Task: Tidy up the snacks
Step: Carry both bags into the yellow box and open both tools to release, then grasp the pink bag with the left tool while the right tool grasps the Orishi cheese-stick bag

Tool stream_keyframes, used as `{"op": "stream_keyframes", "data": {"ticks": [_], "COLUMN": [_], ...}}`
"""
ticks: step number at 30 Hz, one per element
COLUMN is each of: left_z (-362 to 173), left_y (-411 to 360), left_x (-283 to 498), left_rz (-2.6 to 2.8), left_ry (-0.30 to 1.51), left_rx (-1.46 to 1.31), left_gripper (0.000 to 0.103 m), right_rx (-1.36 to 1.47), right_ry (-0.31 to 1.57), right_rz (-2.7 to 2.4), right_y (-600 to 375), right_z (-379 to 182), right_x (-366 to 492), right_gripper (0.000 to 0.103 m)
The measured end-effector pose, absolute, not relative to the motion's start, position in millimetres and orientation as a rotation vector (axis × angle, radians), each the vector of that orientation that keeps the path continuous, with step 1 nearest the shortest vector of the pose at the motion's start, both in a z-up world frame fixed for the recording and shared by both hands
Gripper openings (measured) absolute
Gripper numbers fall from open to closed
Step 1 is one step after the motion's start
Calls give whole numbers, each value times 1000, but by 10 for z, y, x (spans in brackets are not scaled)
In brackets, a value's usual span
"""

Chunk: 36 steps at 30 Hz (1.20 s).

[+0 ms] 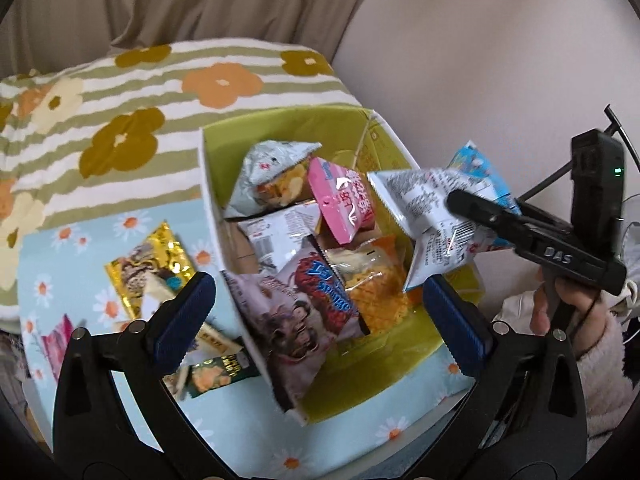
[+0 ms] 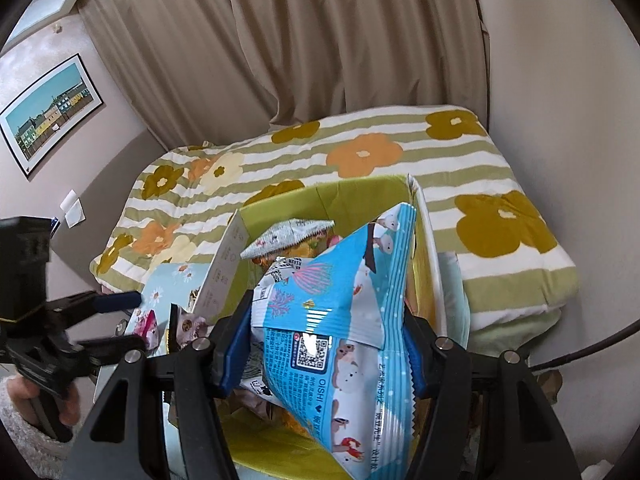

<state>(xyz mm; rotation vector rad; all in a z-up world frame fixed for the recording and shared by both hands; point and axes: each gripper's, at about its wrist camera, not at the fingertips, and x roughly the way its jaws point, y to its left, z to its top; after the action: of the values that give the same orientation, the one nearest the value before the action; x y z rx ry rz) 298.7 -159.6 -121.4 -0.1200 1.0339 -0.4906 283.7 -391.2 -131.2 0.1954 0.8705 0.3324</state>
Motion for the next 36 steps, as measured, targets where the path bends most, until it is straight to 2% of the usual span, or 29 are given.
{"op": "stream_keyframes", "data": {"ticks": [12,14,15,16,36], "left_z": [-1255,-1257,-1257,-1249,-1012], "left_y": [-1414,-1405,-1403,-1398,-1045], "left_x": [2898,2878,2868,2850,2177], "left_rz": [-456,-451,-449,-446,-281], "left_ry": [1044,1041,1040,1038,905], "left_rx": [-174,-175,-176,-175,-171], "left_gripper": [102,102,102,102,102], "right_rx": [223,228,221,206,59], "right_ry": [934,956,958,941,780], "right_rz": [353,326,306,280,390], "right_y": [-3748,-3757,-3769,-3783,-3589], "right_z": [-1508,-1575,-1590,-1579,-1027], "right_x": [3008,3037,3028,2988,2411], "right_gripper": [61,74,91,103,103]}}
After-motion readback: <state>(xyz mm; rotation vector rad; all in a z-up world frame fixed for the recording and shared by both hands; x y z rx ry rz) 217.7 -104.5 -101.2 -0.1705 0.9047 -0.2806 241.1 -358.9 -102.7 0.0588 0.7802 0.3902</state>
